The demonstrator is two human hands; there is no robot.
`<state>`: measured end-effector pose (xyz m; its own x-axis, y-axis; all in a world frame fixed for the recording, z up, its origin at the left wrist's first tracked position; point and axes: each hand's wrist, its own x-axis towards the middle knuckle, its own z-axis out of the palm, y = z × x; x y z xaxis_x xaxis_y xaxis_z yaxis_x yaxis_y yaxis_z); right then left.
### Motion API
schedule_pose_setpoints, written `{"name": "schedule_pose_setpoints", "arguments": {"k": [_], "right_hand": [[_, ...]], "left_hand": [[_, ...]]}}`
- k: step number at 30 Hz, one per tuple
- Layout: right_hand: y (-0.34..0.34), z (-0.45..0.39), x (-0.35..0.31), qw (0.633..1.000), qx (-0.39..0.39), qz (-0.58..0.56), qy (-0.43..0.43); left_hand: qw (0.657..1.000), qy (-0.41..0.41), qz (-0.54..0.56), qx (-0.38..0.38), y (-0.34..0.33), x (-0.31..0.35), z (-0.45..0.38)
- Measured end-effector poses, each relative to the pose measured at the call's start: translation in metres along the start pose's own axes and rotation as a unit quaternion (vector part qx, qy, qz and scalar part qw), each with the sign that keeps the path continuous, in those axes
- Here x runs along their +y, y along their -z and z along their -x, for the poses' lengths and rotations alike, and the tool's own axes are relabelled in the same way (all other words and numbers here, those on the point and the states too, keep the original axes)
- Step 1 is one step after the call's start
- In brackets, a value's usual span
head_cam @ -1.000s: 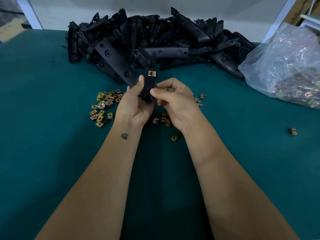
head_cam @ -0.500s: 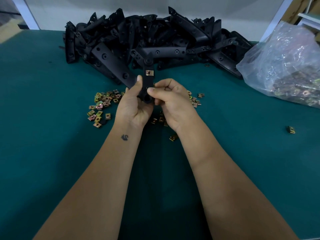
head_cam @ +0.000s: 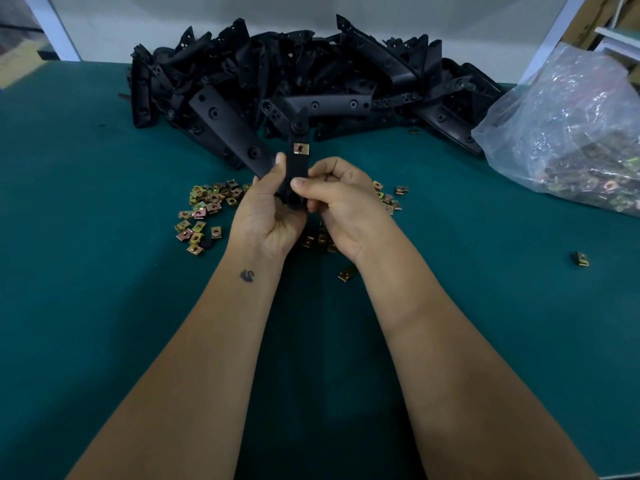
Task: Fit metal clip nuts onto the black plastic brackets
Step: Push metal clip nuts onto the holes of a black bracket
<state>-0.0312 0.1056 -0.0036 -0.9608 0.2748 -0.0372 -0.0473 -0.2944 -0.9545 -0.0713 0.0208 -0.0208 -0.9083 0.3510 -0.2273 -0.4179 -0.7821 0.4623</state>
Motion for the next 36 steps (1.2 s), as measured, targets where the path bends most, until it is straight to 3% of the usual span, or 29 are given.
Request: {"name": "schedule_pose_setpoints", "arguments": {"k": [6,10,14,18,26,32,36], "right_hand": [[-0.009,0.002,0.003,0.999,0.036,0.005,0.004],[-0.009,0.003,0.002,0.998,0.056,0.017,-0.004],[-0.008,0.004,0.001,0.990,0.101,0.070,0.073],[-0.010,0.006,0.005,0.954,0.126,0.211,0.171],[-0.012,0.009,0.011,0.854,0.156,0.409,0.281],[-0.011,0.011,0.011,0.799,0.177,0.453,0.353],[-0.013,0.011,0.011,0.802,0.170,0.452,0.352]], "left_hand": [[0.999,-0.010,0.031,0.015,-0.002,0.000,0.001],[1.000,-0.010,-0.004,0.013,-0.002,-0.001,0.001],[1.000,0.005,0.002,-0.013,-0.001,0.000,0.000],[0.998,0.003,0.053,-0.032,0.001,0.003,0.000],[0.996,-0.013,0.068,-0.048,0.002,0.001,0.005],[0.997,0.001,0.063,-0.054,0.001,0.002,0.005],[0.996,0.007,0.064,-0.059,0.002,0.002,0.005]]}}
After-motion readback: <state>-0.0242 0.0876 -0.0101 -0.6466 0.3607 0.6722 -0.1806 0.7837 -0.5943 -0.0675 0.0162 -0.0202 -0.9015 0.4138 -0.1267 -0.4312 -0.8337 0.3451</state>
